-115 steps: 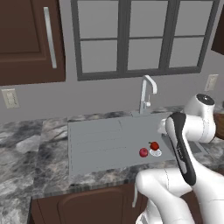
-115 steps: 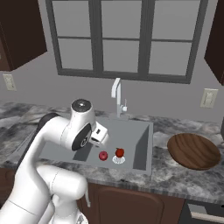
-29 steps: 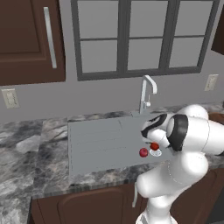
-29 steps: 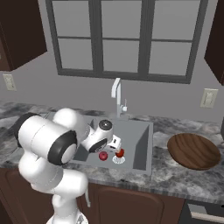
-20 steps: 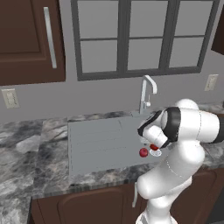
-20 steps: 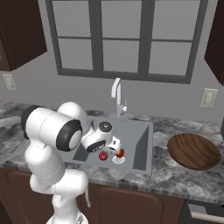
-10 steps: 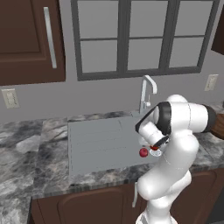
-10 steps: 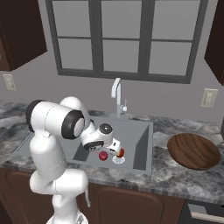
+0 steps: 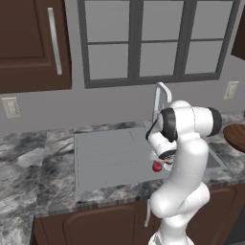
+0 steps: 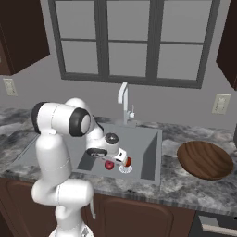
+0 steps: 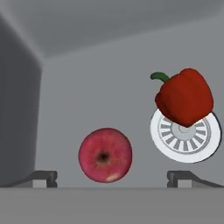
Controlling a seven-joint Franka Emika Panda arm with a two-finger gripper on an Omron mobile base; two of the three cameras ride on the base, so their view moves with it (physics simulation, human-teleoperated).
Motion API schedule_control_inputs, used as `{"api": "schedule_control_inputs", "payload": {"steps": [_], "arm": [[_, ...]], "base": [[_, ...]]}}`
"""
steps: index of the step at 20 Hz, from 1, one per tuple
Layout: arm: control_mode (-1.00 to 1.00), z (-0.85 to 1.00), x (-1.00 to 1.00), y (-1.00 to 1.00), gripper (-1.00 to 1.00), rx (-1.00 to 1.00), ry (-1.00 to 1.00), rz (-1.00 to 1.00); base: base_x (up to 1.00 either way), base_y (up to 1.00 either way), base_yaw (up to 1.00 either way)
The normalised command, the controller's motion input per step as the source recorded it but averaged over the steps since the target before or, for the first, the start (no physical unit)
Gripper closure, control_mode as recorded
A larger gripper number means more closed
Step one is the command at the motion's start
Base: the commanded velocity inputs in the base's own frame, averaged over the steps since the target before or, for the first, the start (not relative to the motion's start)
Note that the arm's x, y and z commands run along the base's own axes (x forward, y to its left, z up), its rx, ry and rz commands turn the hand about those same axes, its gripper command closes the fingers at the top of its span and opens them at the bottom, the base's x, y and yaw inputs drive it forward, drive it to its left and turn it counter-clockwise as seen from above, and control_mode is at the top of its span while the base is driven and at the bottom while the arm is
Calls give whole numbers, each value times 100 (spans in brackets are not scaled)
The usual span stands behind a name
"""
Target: Remove the bell pepper and apple from the sink. Then move the bowl and cup from the counter to the sink for washing.
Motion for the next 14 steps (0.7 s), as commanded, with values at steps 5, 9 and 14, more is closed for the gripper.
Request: {"api": "schedule_control_inputs", "payload": {"steps": [5,9,14], "arm": [[-100,-22,8,0,-100,0,1,0],[-100,-21,9,0,-100,0,0,0],[-100,-19,13,7,-100,0,0,0]], "base": [[0,0,0],[0,0,0],[0,0,0]]}}
